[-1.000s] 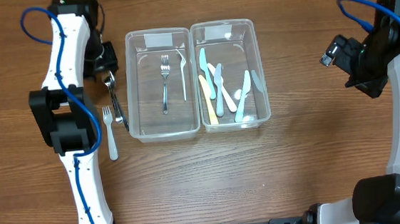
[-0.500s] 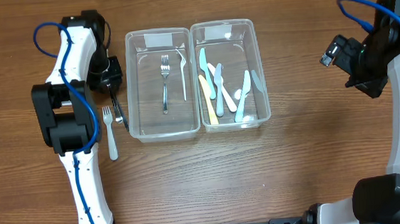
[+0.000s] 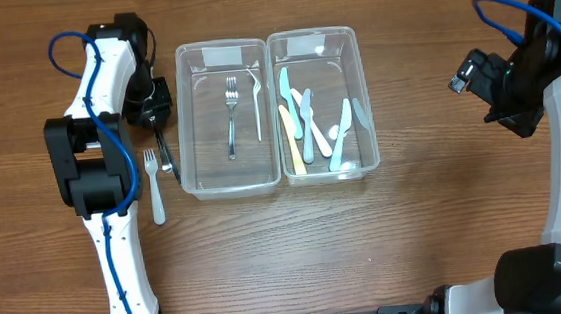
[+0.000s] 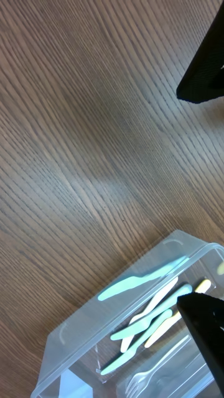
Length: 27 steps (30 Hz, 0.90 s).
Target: Pack container
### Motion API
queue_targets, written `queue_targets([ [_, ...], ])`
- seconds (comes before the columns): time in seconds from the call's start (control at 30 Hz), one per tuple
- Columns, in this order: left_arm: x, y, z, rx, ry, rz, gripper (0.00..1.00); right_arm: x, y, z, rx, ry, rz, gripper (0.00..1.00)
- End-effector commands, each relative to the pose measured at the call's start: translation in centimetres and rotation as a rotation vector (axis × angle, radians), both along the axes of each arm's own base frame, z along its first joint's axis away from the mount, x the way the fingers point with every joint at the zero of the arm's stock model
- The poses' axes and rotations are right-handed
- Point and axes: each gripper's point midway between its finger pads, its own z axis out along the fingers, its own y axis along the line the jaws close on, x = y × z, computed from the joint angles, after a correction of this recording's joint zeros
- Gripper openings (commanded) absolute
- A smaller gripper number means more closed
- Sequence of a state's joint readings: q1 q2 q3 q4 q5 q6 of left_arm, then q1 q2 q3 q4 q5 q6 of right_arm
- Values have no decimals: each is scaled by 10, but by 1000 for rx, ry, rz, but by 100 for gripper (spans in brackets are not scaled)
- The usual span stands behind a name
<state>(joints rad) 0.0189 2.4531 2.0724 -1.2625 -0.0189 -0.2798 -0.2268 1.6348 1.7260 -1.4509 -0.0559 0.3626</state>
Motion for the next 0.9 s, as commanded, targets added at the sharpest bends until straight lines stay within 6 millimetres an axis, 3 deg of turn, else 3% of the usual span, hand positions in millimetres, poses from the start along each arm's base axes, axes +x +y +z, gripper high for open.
queue_targets([
  [0.0,3,16,-3,14,-22,-6,41,0,1,-1,1,1,-3,100],
  [0.1,8,23,-3,13,-40,-10,40,0,1,-1,1,1,-3,100],
  [0.23,9,28,-3,13,-49,-2,33,0,1,-1,1,1,-3,100],
  [0.57,7,22,-2,-9,-39,-24,18,-1,1,-1,1,2,-3,100],
  [0.87,9,22,22,-9,-62,-24,16,0,1,-1,1,1,-3,100],
])
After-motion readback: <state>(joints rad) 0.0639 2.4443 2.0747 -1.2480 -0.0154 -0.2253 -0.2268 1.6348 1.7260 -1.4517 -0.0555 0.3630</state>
